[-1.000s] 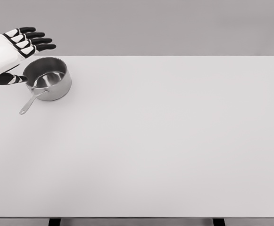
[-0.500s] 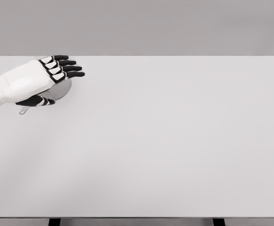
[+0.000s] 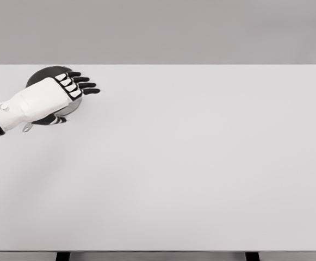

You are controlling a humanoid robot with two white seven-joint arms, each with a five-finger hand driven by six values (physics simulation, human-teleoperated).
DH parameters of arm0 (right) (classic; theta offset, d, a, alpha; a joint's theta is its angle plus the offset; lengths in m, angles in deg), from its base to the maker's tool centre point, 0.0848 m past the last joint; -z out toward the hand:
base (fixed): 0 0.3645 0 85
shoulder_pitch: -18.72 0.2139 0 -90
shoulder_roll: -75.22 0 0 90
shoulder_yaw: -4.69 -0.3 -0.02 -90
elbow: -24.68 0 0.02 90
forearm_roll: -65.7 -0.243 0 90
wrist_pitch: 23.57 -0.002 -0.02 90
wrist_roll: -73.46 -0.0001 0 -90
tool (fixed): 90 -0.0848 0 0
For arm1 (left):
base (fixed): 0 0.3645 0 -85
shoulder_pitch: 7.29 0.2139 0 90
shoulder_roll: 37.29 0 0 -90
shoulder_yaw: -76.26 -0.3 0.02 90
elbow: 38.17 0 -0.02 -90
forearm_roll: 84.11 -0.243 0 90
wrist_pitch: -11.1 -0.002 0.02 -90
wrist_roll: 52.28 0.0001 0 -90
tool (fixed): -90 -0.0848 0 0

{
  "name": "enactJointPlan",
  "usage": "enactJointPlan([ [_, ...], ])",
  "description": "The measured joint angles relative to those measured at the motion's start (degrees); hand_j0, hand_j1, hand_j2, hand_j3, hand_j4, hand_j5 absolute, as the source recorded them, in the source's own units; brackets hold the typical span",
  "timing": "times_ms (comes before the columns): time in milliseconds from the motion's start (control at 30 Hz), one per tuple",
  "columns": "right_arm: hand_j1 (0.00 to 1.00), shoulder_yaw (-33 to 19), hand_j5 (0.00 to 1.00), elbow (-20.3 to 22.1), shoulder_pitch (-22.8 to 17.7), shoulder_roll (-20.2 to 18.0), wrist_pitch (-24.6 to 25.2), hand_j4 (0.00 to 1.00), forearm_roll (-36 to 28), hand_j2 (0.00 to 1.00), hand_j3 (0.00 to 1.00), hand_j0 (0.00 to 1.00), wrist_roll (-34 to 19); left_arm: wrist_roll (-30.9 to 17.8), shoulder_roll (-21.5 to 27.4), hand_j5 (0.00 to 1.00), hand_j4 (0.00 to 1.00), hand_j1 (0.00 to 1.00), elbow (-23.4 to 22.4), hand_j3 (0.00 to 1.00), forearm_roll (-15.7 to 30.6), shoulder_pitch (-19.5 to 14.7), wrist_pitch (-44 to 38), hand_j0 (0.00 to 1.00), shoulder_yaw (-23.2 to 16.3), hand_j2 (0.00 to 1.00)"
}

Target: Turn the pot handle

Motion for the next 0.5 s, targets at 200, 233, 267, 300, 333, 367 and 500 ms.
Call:
enactJointPlan([
  [200,1.0,0.0,1.0,0.0,0.0,0.0,0.0,1.0,0.0,1.0,1.0,1.0,0.0,0.1,-0.2,1.0,1.0,1.0,-1.6,1.0,-0.9,0.1,0.0,1.0,0.2,1.0],
  [233,1.0,0.0,1.0,0.0,0.0,0.0,0.0,1.0,0.0,1.0,1.0,1.0,0.0,0.1,-0.4,1.0,1.0,1.0,-2.2,1.0,-1.2,0.1,0.0,1.0,0.3,1.0],
  [267,1.0,0.0,1.0,0.0,0.0,0.0,0.0,1.0,0.0,1.0,1.0,1.0,0.0,0.1,-0.6,1.0,1.0,1.0,-2.9,1.0,-1.5,0.1,0.0,1.0,0.3,1.0],
  [300,1.0,0.0,1.0,0.0,0.0,0.0,0.0,1.0,0.0,1.0,1.0,1.0,0.0,0.1,-0.7,1.0,1.0,1.0,-3.5,1.0,-1.8,0.0,0.0,1.0,0.3,1.0],
  [333,1.0,0.0,1.0,0.0,0.0,0.0,0.0,1.0,0.0,1.0,1.0,1.0,0.0,0.0,-0.8,1.0,1.0,1.0,-3.8,1.0,-2.1,0.0,0.0,1.0,0.3,1.0],
  [367,1.0,0.0,1.0,0.0,0.0,0.0,0.0,1.0,0.0,1.0,1.0,1.0,0.0,0.0,-0.9,1.0,1.0,1.0,-4.1,1.0,-2.3,0.0,0.0,1.0,0.3,1.0],
  [500,1.0,0.0,1.0,0.0,0.0,0.0,0.0,1.0,0.0,1.0,1.0,1.0,0.0,0.0,-0.9,1.0,1.0,1.0,-5.3,1.0,-2.9,0.1,0.0,1.0,0.8,1.0],
])
